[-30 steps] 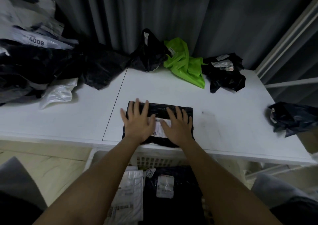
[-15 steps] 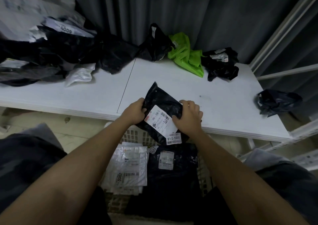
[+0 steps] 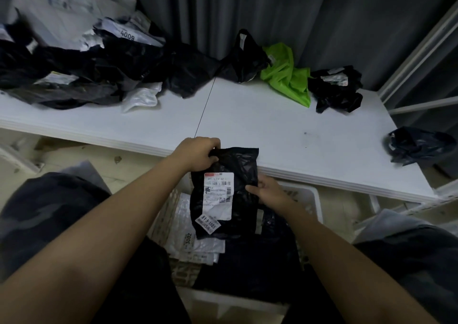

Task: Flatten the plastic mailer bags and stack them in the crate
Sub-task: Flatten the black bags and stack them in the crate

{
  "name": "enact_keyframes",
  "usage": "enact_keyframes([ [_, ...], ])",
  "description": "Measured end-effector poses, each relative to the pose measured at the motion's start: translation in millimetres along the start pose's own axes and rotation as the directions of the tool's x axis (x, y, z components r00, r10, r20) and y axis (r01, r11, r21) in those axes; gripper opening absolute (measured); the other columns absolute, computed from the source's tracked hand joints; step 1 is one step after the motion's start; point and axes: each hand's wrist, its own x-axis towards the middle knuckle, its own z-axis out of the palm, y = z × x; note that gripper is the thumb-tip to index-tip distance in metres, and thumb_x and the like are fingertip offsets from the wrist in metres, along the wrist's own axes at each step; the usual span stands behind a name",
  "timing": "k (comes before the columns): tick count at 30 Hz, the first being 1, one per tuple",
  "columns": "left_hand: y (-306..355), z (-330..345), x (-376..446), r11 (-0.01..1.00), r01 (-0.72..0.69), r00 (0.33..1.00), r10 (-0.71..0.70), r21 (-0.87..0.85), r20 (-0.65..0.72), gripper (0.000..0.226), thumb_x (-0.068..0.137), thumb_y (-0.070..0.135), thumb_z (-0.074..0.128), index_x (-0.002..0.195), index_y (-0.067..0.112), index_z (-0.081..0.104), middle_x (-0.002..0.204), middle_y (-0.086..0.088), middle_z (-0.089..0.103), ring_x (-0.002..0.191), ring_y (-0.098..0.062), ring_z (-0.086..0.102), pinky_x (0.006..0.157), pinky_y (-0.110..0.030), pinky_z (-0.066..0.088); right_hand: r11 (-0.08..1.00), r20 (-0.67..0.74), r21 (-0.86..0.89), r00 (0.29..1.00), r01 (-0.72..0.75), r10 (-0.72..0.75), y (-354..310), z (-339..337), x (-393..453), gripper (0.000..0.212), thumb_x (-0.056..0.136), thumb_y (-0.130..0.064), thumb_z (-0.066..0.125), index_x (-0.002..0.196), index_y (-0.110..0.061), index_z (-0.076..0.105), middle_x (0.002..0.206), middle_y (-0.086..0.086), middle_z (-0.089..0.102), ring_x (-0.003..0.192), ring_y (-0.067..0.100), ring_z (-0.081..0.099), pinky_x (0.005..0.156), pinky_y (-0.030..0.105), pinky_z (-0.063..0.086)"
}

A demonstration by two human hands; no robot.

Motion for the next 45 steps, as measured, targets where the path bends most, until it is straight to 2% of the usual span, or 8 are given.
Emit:
enact_keyframes([
  [6, -11, 33, -11, 0.961, -0.017, 0.996, 0.041, 0.275, -0.081, 0.022, 0.093, 0.026, 0.054, 0.111, 0.015, 0.060, 0.112, -0.005, 0.059, 0.108, -0.027, 0.051, 0.081, -0.034, 0.036, 0.943, -0.024, 0.172, 0.955, -0.286, 0.294, 39, 52, 18, 0.027, 0.095, -0.014, 0.059, 0.122, -0.011, 0.060, 0.125, 0.005, 0.060, 0.108, 0.023, 0.059, 0.086, 0.034, 0.049],
  [12, -26, 71, -21, 0.830, -0.193, 0.976, 0.216, 0.523, 0.018, 0.022, 0.043, 0.006, 0.070, 0.062, 0.015, 0.068, 0.061, -0.003, 0.058, 0.052, -0.022, 0.058, 0.051, -0.024, 0.041, 0.846, 0.095, 0.193, 0.867, -0.498, 0.489, 60, 93, 35, 0.033, 0.097, -0.019, 0.057, 0.129, -0.017, 0.053, 0.132, 0.002, 0.055, 0.117, 0.025, 0.055, 0.091, 0.038, 0.048],
  [18, -41, 112, -16, 0.834, -0.222, 0.947, 0.060, 0.506, 0.316, 0.049, 0.092, 0.002, 0.044, 0.140, 0.006, 0.033, 0.144, -0.022, 0.033, 0.126, -0.036, 0.041, 0.096, -0.042, 0.037, 0.828, 0.028, 0.146, 0.839, -0.542, 0.544, 94, 120, 65, 0.038, 0.097, -0.011, 0.055, 0.134, -0.009, 0.052, 0.135, 0.012, 0.054, 0.117, 0.032, 0.055, 0.102, 0.044, 0.045],
  [27, -74, 143, 6, 0.890, -0.138, 0.906, -0.063, 0.435, 0.418, 0.038, 0.091, 0.003, 0.050, 0.128, 0.009, 0.049, 0.124, -0.013, 0.055, 0.112, -0.031, 0.054, 0.089, -0.038, 0.043, 0.792, 0.048, -0.069, 0.791, -0.607, 0.610, 121, 138, 106, 0.044, 0.099, -0.020, 0.053, 0.140, -0.006, 0.044, 0.127, 0.016, 0.057, 0.110, 0.036, 0.057, 0.093, 0.043, 0.049],
  [30, -77, 149, 8, 0.890, -0.141, 0.900, -0.067, 0.434, 0.430, 0.035, 0.092, 0.005, 0.051, 0.126, 0.010, 0.051, 0.122, -0.012, 0.057, 0.112, -0.030, 0.055, 0.090, -0.038, 0.043, 0.787, 0.071, -0.399, 0.840, -0.471, 0.539, 127, 132, 109, 0.032, 0.099, -0.036, 0.050, 0.120, -0.012, 0.054, 0.089, 0.009, 0.057, 0.071, 0.022, 0.056, 0.058, 0.034, 0.045],
  [34, -76, 145, 10, 0.897, -0.086, 0.893, -0.124, 0.434, 0.433, 0.025, 0.091, 0.009, 0.054, 0.115, 0.011, 0.060, 0.115, -0.009, 0.063, 0.106, -0.027, 0.060, 0.083, -0.035, 0.046, 0.519, 0.096, -0.847, 0.926, -0.117, 0.365, 101, 118, 106, 0.042, 0.101, -0.036, 0.044, 0.064, -0.019, 0.035, 0.060, 0.001, 0.034, 0.049, 0.014, 0.032, 0.042, 0.026, 0.024],
  [41, -70, 108, 3, 0.920, 0.109, 0.908, -0.246, 0.377, 0.338, 0.020, 0.096, 0.015, 0.048, 0.108, 0.010, 0.062, 0.112, -0.006, 0.065, 0.101, -0.023, 0.063, 0.074, -0.029, 0.041, 0.259, 0.225, -0.939, 0.974, 0.226, -0.036, 3, 114, 92, 0.042, 0.099, -0.016, 0.044, 0.057, -0.016, 0.036, 0.070, 0.001, 0.055, 0.049, 0.010, 0.027, 0.043, 0.026, 0.012],
  [45, -80, 55, 5, 0.925, 0.214, 0.946, -0.277, 0.313, 0.171, 0.025, 0.096, 0.019, 0.046, 0.114, 0.014, 0.062, 0.115, -0.008, 0.062, 0.104, -0.026, 0.061, 0.074, -0.029, 0.040, 0.170, 0.251, -0.934, 0.914, 0.315, -0.319, -71, 110, 86, 0.013, 0.086, -0.019, 0.062, 0.080, -0.007, 0.064, 0.083, 0.010, 0.066, 0.067, 0.023, 0.059, 0.045, 0.025, 0.006],
])
